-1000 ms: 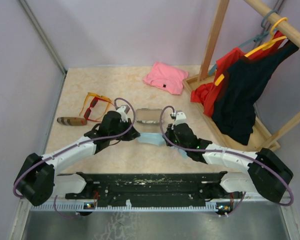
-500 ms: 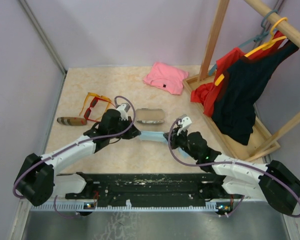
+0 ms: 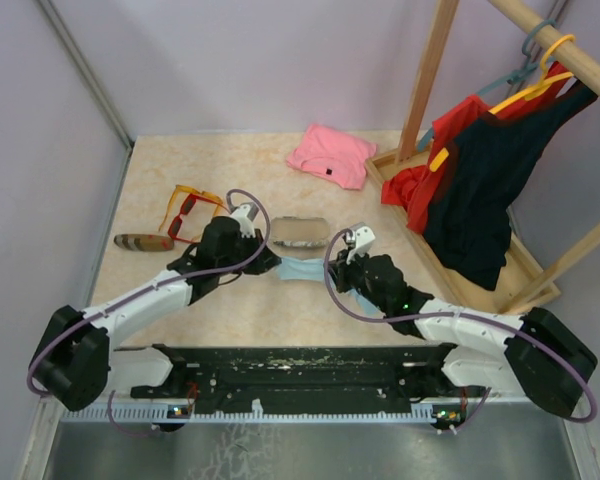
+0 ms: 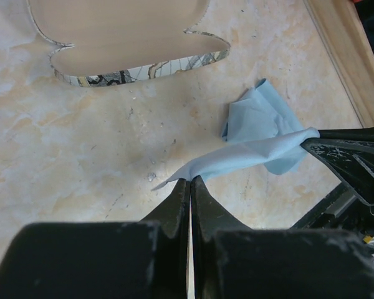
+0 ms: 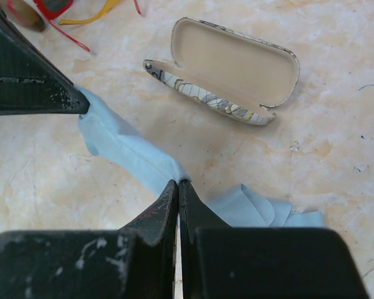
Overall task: Organize the sunglasses
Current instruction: Place the glasses cleaning cloth in the sunglasses case.
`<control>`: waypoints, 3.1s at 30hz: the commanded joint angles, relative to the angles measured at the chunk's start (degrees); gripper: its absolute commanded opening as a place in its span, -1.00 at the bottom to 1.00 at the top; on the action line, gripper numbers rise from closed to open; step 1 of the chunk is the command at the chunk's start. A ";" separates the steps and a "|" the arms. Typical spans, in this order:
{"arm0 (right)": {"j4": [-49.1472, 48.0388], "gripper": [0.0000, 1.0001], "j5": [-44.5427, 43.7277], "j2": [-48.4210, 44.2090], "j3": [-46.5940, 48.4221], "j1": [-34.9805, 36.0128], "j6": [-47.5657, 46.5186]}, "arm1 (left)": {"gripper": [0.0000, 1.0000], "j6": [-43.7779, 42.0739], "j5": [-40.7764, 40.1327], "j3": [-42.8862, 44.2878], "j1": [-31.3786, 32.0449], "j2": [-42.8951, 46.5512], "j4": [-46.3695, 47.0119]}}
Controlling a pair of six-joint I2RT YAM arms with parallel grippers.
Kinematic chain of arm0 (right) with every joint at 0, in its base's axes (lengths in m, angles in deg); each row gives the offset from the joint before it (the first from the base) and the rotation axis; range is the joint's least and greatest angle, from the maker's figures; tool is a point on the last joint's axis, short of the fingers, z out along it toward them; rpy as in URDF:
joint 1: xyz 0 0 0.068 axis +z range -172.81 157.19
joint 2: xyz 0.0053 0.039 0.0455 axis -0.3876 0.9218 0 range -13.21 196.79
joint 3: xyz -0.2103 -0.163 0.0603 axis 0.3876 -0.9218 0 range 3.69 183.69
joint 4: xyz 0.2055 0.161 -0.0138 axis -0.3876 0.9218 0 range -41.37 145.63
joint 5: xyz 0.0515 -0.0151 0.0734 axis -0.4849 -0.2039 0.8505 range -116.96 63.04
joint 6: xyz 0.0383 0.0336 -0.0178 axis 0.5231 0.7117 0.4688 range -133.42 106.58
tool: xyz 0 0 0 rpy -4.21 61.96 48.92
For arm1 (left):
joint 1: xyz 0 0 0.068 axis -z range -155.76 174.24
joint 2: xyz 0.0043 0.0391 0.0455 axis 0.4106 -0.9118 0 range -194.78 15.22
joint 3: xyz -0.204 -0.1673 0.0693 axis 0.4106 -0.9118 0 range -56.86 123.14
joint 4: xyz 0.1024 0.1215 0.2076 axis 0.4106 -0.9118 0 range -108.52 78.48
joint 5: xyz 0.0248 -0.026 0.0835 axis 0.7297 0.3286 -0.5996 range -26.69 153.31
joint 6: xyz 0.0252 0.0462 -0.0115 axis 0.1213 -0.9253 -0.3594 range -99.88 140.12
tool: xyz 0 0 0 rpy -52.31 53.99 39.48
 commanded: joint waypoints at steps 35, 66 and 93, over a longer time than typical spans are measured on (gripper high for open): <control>17.39 -1.00 13.75 29.78 34.29 -16.07 4.36 | -0.98 -4.91 -4.95 21.73 -7.76 -24.99 -2.01; 19.32 -1.00 12.73 40.03 41.10 -18.36 4.38 | -0.98 -6.88 -1.73 26.58 -9.64 -35.09 -0.49; 15.31 -1.00 11.96 41.65 41.89 -19.25 5.06 | -0.98 -6.89 -3.17 28.02 -10.58 -37.12 0.88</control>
